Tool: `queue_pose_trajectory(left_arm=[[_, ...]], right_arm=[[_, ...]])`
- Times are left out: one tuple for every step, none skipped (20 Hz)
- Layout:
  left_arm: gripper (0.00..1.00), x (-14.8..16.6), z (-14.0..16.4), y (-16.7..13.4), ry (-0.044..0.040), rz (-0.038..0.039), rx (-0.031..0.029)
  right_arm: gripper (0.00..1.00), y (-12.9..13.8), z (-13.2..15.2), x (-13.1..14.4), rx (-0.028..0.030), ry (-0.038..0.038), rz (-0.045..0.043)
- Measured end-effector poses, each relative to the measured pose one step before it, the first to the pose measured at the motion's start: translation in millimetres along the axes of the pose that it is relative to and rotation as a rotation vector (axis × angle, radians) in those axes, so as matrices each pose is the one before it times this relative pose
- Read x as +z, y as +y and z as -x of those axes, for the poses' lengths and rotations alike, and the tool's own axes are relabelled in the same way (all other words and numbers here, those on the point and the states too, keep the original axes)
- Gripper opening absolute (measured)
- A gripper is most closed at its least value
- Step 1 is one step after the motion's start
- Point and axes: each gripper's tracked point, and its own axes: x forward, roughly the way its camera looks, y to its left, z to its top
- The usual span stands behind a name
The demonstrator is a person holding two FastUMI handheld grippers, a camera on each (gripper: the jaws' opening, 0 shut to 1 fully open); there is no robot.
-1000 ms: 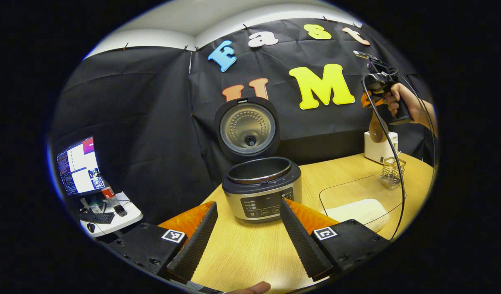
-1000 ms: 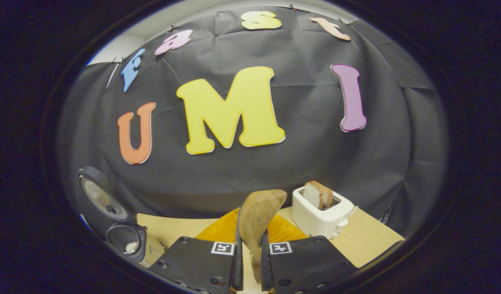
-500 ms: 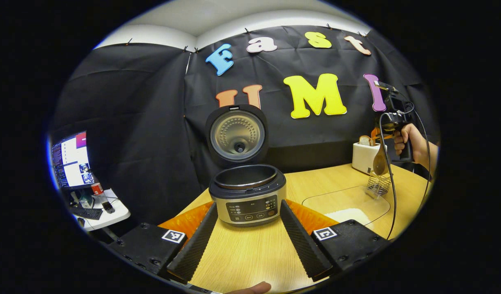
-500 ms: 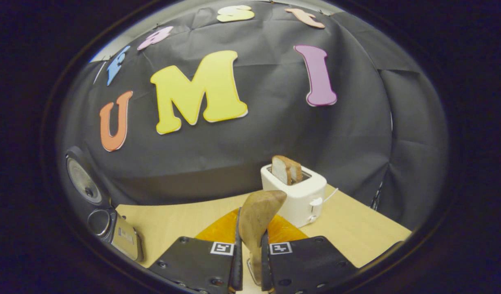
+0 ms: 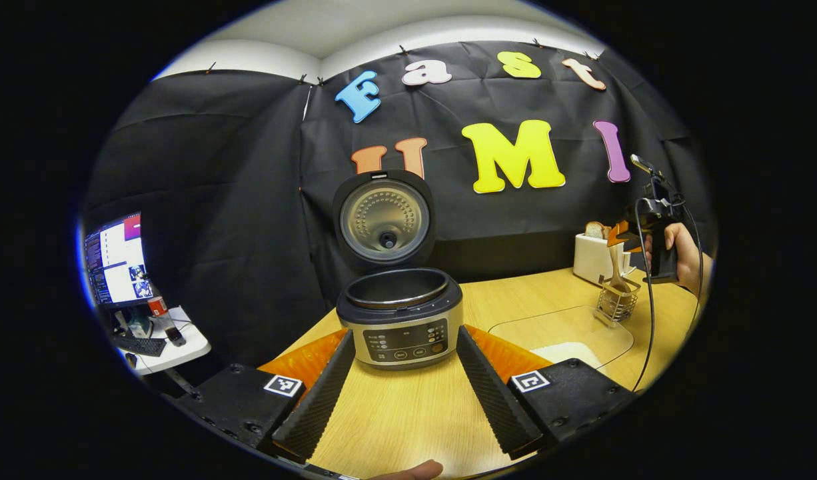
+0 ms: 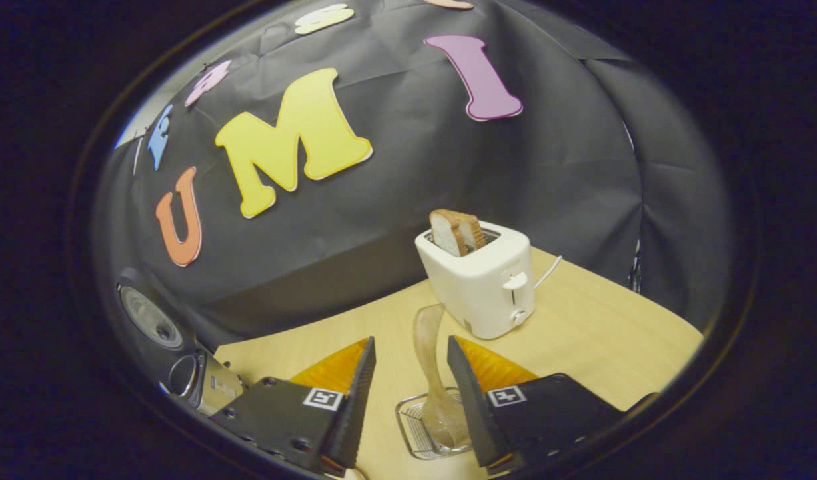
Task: Close the left gripper, press the button to open the rice cooker; take a wooden spoon from the chopstick holder with the right hand, scoop a spoonful of rice and pour it into the rice cooker, then put the wooden spoon back into the chopstick holder.
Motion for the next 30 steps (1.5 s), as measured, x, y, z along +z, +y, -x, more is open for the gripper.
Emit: queue_pose_trajectory(left_arm=[[0.98,0.7,-0.35,-5.15,-0.00019,0.0013,-0.00684],[0.98,0.3,-0.09,-4.3,-0.00027,0.00079,-0.00567],[0.98,-0.41,-0.39,-4.1,-0.00129,0.00442,-0.00589],[0.98,0.84,0.04,-5.67,-0.00349,0.00709,-0.00767],[0.98,-0.32,-1.15,-7.34,0.00008,0.01059,-0.01432],[0.98,-0.55,-1.36,-8.03,0.00346,0.01212,-0.01675],[0.98,-2.17,-0.73,-9.84,0.00795,0.01769,-0.02055],[0.98,-2.6,-0.26,-9.65,0.00593,0.01475,-0.02019],[0.98,0.52,0.25,-7.55,0.00295,0.00204,-0.00877],[0.98,0.39,-0.63,-4.27,0.00227,-0.0071,0.00118],[0.98,-0.08,0.49,-1.86,0.00056,-0.00309,0.00196],[0.98,1.2,1.06,0.14,0.00021,0.00379,0.00546],[0.98,3.41,2.44,0.52,-0.01221,0.0068,0.00766],[0.98,6.49,0.78,1.87,-0.01117,0.00493,0.00745],[0.98,4.21,-0.29,3.8,0.0024,0.01124,0.00874],[0.98,8.23,-0.18,4.98,-0.00085,0.01357,0.01222],[0.98,12.43,-0.39,4.53,-0.01446,0.0131,0.01109],[0.98,14.08,-0.07,3.85,-0.01906,0.01018,0.00874],[0.98,14.53,-2.61,1.11,-0.0206,0.00522,0.00792],[0.98,12.72,-2.09,2.11,-0.01775,0.00327,0.00673],[0.98,10.11,-2.39,2.24,-0.01042,-0.00121,0.00591],[0.98,7.87,-3.61,3.17,-0.0023,-0.00693,0.00275],[0.98,6.63,-3.46,2.16,0.00193,-0.01075,0.00722],[0.98,11.94,-2.4,-0.71,-0.00273,-0.0078,0.01096],[0.98,9.02,-4.09,2.71,-0.00798,-0.00786,0.00834],[0.98,10.08,-5.73,3.59,-0.01321,-0.00813,0.01014],[0.98,10.14,-6.56,5.31,-0.0071,-0.00664,0.01508],[0.98,9.23,-6.51,3.94,-0.00674,-0.00389,0.01153],[0.98,12.22,-8.01,2.39,-0.0146,-0.00364,0.00733],[0.98,13.5,-9.75,3.3,-0.01788,-0.00124,0.00973]], right_arm=[[0.6,-4.94,2.27,4.09,-0.01484,-0.01544,0.02732],[0.63,-4.84,2.81,4.44,-0.01181,-0.01905,0.02765],[0.65,-2.5,3.97,4.96,-0.00452,-0.02201,0.02984],[0.72,-1.52,5.22,4.08,0.00165,-0.02596,0.03449],[0.83,-2.66,6.68,4.99,-0.00302,-0.03153,0.04115],[0.87,-3.27,4.89,6.59,-0.00301,-0.03063,0.04761],[0.88,2.13,7.51,2.96,0.0199,-0.03268,0.05575],[0.88,1.78,9.53,2.4,0.01847,-0.02247,0.05962],[0.94,-1.33,9.59,-1.1,-0.00294,-0.01789,0.04713],[0.89,-2.86,9.11,1.5,-0.00768,-0.02274,0.03817],[0.9,-0.4,8.4,2.4,0.00084,-0.02737,0.02275],[0.93,3.14,11.45,2.39,0.01674,-0.02602,0.00808],[0.93,5.7,11.95,-0.76,0.02937,-0.01896,0.00696],[0.93,5.99,13.79,-0.15,0.03256,-0.01508,0.01593],[0.94,3.87,13.47,-1.09,0.02841,-0.01709,0.01678],[0.96,4.46,13.31,-1.18,0.01643,-0.01113,0.01726],[0.93,3.29,12.7,-1.03,0.01136,-0.01315,0.01777],[0.96,3.73,12.2,0.09,0.00858,-0.01751,0.00538],[0.96,7.33,11.65,-1.14,0.01381,-0.01488,-0.00624],[0.93,7.96,11.66,-0.44,0.02008,-0.00615,-0.00873],[0.93,5.77,9.75,-2.92,0.01725,-0.00372,-0.01921],[0.96,7.53,9.45,-2.36,0.02473,-0.00231,-0.02858],[0.96,7.87,5.53,-2.76,0.02833,0.00228,-0.02537],[0.93,7.37,7.22,-1.86,0.02549,0.00267,-0.01838],[0.93,5.13,5.5,0.43,0.02588,-0.00732,-0.01309],[0.93,2.75,4.36,2.37,0.01119,-0.00954,-0.00529],[0.96,0.62,3.96,1.15,0.00306,-0.01247,-0.00936],[0.93,2.76,3.58,-0.66,0.00745,-0.00567,-0.01071],[0.96,4.29,4.1,-1.57,0.01201,-0.008,0.00052],[0.93,1.92,2.39,-0.01,0.00368,-0.01064,0.00904]])
